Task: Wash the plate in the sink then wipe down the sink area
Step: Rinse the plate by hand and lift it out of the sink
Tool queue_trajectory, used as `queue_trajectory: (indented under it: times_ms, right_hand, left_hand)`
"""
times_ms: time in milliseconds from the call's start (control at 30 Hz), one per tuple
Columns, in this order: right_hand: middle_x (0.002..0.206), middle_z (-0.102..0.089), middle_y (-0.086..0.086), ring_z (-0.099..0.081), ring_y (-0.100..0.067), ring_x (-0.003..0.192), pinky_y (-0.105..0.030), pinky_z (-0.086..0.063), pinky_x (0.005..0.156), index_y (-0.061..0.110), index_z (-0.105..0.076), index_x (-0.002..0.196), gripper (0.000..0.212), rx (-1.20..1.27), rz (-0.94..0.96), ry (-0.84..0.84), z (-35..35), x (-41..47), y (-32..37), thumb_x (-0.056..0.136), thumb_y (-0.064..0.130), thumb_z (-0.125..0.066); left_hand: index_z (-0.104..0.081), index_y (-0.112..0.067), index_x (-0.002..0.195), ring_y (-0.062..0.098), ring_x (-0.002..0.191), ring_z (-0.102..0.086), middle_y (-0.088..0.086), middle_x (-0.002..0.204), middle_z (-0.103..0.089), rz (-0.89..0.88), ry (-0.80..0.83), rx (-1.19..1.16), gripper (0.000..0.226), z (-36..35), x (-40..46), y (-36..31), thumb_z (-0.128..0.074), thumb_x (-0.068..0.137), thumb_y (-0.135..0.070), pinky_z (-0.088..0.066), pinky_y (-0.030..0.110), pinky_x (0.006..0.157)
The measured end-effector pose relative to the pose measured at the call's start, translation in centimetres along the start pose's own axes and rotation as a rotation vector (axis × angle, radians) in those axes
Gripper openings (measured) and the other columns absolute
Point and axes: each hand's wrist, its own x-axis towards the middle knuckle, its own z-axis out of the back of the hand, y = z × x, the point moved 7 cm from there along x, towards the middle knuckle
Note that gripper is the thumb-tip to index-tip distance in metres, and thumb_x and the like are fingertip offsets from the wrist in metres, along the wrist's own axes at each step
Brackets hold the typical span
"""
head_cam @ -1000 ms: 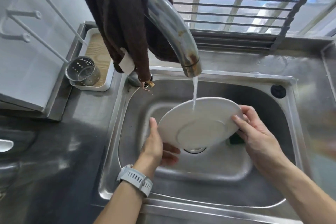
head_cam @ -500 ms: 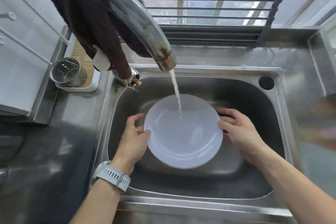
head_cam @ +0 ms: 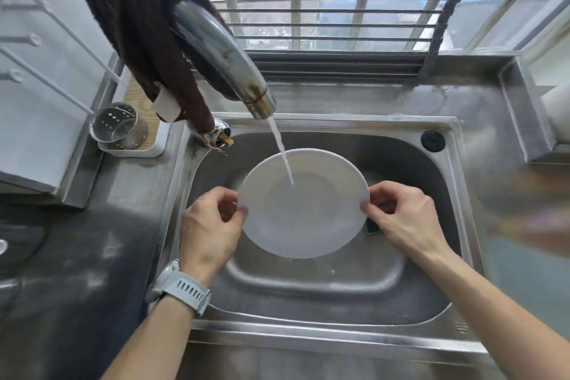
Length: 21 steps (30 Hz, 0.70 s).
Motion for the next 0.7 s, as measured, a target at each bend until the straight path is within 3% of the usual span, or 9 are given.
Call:
queue_trajectory:
  times_ms: [100, 267, 467, 633, 700]
  right_hand:
    - [0.074, -0.074, 0.014, -0.069, -0.003, 0.071, -0.029, -0.058, 0.071, 0.027, -0.076, 0.083, 0.004, -0.070, 0.040, -0.034, 1.1, -1.1, 0.5, 0.082, 0.027, -0.080]
    - [0.072, -0.072, 0.012, -0.069, -0.015, 0.070, -0.037, -0.056, 0.071, 0.028, -0.071, 0.083, 0.007, -0.162, 0.066, -0.087, 3.5, -4.0, 1.6, 0.081, 0.027, -0.078]
    - [0.070, -0.073, 0.009, -0.070, -0.021, 0.067, -0.030, -0.051, 0.067, 0.025, -0.069, 0.081, 0.008, -0.221, 0.101, -0.155, 7.9, -8.2, 4.9, 0.087, 0.025, -0.075]
    - [0.075, -0.076, 0.001, -0.072, -0.031, 0.075, -0.039, -0.055, 0.075, 0.019, -0.069, 0.081, 0.009, -0.188, 0.025, -0.187, 11.6, -10.9, 8.1, 0.088, 0.025, -0.071]
    - [0.076, -0.076, -0.003, -0.072, -0.032, 0.076, -0.042, -0.057, 0.077, 0.019, -0.070, 0.080, 0.007, -0.197, 0.030, -0.207, 13.3, -12.1, 9.9, 0.087, 0.020, -0.070]
  left_hand:
    - [-0.065, -0.026, 0.088, 0.007, 0.073, -0.068, -0.013, 0.075, -0.070, -0.034, -0.031, 0.023, 0.015, 0.4, -1.1, -0.9, -0.080, 0.084, -0.025, -0.057, 0.031, 0.072]
    - [-0.066, -0.026, 0.081, 0.000, 0.065, -0.061, -0.015, 0.072, -0.068, -0.130, -0.061, 0.173, 0.014, 1.5, -3.6, -3.0, -0.079, 0.083, -0.029, -0.039, 0.015, 0.057]
    - [-0.063, -0.027, 0.078, 0.018, 0.070, -0.064, -0.009, 0.077, -0.065, -0.252, -0.061, 0.297, 0.014, 5.0, -6.8, -7.1, -0.073, 0.084, -0.035, -0.047, 0.027, 0.059]
    - [-0.067, -0.025, 0.080, 0.022, 0.072, -0.066, -0.005, 0.079, -0.070, -0.231, -0.079, 0.301, 0.013, 9.1, -9.8, -11.3, -0.069, 0.087, -0.035, -0.044, 0.026, 0.059]
    - [-0.068, -0.024, 0.082, 0.020, 0.072, -0.066, -0.006, 0.080, -0.071, -0.199, -0.081, 0.311, 0.012, 10.6, -11.0, -12.9, -0.067, 0.088, -0.034, -0.050, 0.027, 0.059]
